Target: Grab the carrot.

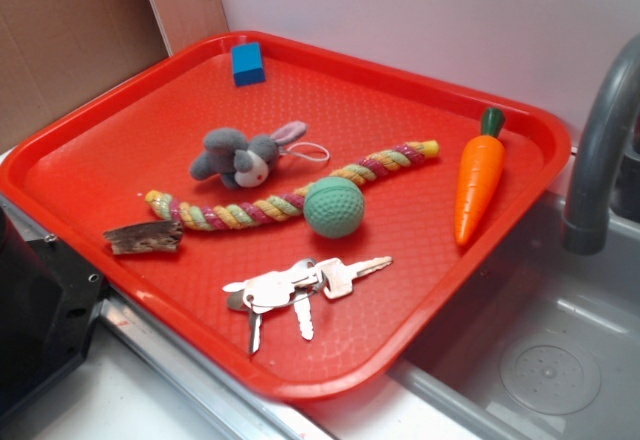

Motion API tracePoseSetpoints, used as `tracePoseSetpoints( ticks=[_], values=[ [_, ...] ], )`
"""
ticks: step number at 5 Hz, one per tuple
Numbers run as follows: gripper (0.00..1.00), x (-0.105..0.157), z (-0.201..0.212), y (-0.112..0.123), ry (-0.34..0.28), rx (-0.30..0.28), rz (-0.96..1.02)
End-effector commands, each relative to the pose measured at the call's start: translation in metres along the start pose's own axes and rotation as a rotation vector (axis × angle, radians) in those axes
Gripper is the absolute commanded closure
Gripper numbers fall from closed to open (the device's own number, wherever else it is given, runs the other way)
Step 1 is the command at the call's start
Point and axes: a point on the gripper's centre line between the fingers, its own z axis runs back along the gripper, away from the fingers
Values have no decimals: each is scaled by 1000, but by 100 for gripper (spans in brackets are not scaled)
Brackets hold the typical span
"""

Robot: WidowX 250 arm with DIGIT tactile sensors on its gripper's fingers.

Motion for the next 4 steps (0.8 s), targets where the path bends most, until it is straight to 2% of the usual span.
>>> tracePoseSetpoints(
  ticks=[1, 2, 3, 4],
  values=[
    [0, 0, 0, 0, 0, 0, 0],
    [0, 43, -52, -49, 37, 93, -94],
    [0, 100, -77, -89, -38, 18, 157],
    [0, 100, -77, -89, -38, 18, 157]
  ],
)
